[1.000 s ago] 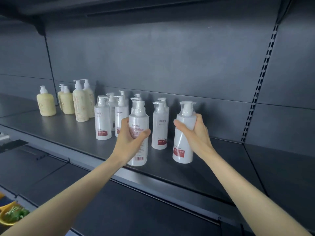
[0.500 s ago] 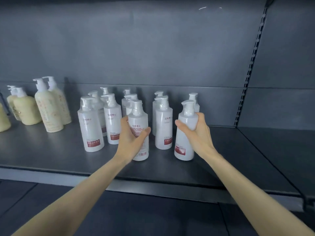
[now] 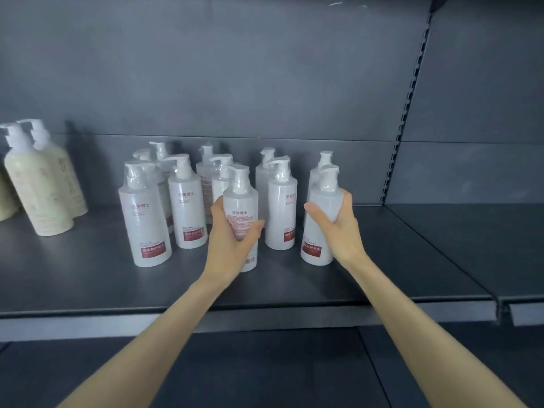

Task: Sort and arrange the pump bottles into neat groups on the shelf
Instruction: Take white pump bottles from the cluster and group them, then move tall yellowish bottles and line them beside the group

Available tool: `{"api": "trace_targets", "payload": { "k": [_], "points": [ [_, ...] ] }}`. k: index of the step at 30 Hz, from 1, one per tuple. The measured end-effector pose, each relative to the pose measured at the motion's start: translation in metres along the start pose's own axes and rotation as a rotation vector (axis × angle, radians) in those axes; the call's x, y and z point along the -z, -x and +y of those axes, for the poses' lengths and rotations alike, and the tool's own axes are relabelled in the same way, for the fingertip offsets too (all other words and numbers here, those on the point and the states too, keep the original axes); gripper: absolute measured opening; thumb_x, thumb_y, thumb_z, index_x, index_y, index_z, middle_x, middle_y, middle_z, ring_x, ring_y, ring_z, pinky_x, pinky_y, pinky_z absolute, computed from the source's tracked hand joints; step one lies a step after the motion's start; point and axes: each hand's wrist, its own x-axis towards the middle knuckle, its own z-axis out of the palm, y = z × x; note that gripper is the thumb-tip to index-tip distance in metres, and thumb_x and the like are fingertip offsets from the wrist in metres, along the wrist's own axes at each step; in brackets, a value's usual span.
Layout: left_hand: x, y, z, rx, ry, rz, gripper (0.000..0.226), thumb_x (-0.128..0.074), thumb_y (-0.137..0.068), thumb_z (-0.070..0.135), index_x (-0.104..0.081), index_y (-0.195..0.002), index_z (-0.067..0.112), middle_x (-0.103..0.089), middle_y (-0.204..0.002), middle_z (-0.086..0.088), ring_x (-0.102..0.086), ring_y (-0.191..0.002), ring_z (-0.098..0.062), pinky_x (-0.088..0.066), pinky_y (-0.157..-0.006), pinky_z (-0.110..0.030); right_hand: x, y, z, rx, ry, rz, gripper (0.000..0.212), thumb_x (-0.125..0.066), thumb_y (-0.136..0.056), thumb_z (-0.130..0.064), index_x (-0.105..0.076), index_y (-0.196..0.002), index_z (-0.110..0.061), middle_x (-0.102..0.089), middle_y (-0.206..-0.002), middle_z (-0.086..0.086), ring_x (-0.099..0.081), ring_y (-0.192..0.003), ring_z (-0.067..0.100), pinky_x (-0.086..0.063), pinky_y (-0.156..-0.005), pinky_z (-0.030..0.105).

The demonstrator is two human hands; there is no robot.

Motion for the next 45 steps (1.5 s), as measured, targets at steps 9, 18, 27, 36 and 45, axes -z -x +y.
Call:
{"api": "trace_targets", "payload": {
  "k": [9, 18, 27, 36, 45],
  "points": [
    [0.001, 0.004, 0.002, 0.077, 0.005, -0.014, 0.060, -0.068, -0.084, 0.028, -0.033, -0.132, 0.023, -0.051, -0.111, 0.020, -0.055, -0.103, 0.002, -0.045, -0.084, -0.013, 0.005, 0.004, -0.008, -0.053, 0.060, -0.055, 0.053, -0.065, -0.085, -0.039, -0.031, -0.124, -0.032, -0.059, -0.109, -0.010, -0.061, -0.099, 0.010, -0.050, -0.081, 0.028],
    [0.019, 0.030, 0.008, 0.171, -0.221, 0.003, 0.081, -0.072, -0.075, 0.042, -0.033, -0.140, 0.013, -0.042, -0.136, -0.004, -0.040, -0.128, -0.018, -0.038, -0.107, -0.043, 0.028, 0.013, -0.026, -0.088, 0.238, -0.091, 0.065, -0.066, -0.085, -0.039, -0.034, -0.137, -0.017, -0.051, -0.127, -0.004, -0.054, -0.106, 0.015, -0.040, -0.080, 0.022],
    [-0.015, 0.057, 0.069, -0.234, -0.463, -0.054, 0.061, -0.052, -0.080, 0.044, -0.046, -0.129, 0.009, -0.050, -0.125, -0.008, -0.045, -0.115, -0.025, -0.038, -0.099, -0.038, 0.099, 0.032, -0.042, 0.016, 0.596, -0.001, 0.054, -0.062, -0.088, -0.039, -0.044, -0.134, -0.018, -0.046, -0.134, 0.003, -0.048, -0.115, 0.019, -0.041, -0.090, 0.028],
    [-0.146, 0.045, 0.161, -0.568, -0.567, -0.302, 0.060, -0.056, -0.089, 0.039, -0.037, -0.140, 0.016, -0.046, -0.136, -0.004, -0.038, -0.126, -0.024, -0.028, -0.103, -0.037, 0.252, 0.059, -0.074, 0.086, 0.909, 0.199, 0.048, -0.062, -0.089, -0.033, -0.047, -0.131, -0.014, -0.044, -0.136, 0.005, -0.048, -0.118, 0.025, -0.045, -0.094, 0.041],
    [-0.325, 0.091, 0.239, -0.711, -0.597, -0.431, 0.063, -0.045, -0.091, 0.048, -0.026, -0.144, 0.021, -0.037, -0.144, 0.002, -0.030, -0.134, -0.020, -0.016, -0.112, -0.036, 0.457, 0.110, -0.067, 0.000, 1.065, 0.335, 0.048, -0.061, -0.089, -0.032, -0.046, -0.131, -0.016, -0.042, -0.137, 0.000, -0.046, -0.120, 0.023, -0.044, -0.094, 0.041]
  ]
}}
